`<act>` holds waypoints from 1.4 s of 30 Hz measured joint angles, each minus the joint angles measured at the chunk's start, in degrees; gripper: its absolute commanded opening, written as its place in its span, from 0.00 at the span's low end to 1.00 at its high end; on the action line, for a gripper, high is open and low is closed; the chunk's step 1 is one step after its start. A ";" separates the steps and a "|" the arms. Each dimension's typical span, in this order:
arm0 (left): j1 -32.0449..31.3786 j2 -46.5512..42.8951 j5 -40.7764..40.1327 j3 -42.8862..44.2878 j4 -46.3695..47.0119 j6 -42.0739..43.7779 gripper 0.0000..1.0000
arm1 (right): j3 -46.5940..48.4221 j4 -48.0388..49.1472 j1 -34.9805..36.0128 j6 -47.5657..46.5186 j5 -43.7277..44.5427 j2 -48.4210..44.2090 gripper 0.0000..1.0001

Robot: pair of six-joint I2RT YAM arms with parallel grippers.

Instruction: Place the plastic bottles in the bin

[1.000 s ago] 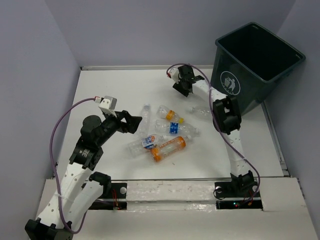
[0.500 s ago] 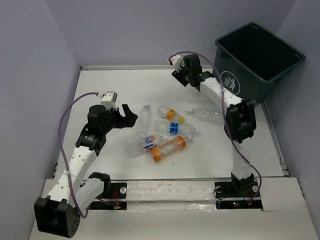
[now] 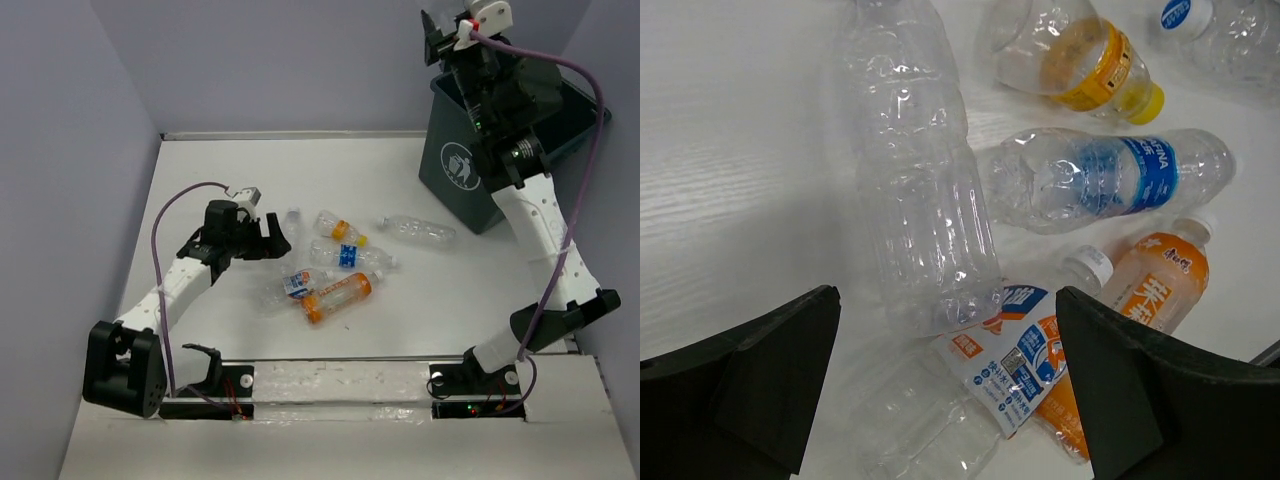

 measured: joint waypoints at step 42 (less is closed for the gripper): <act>-10.45 9.44 -21.38 15.82 -10.56 5.31 0.60 | -41.53 13.66 -4.04 54.58 -18.34 -12.63 0.96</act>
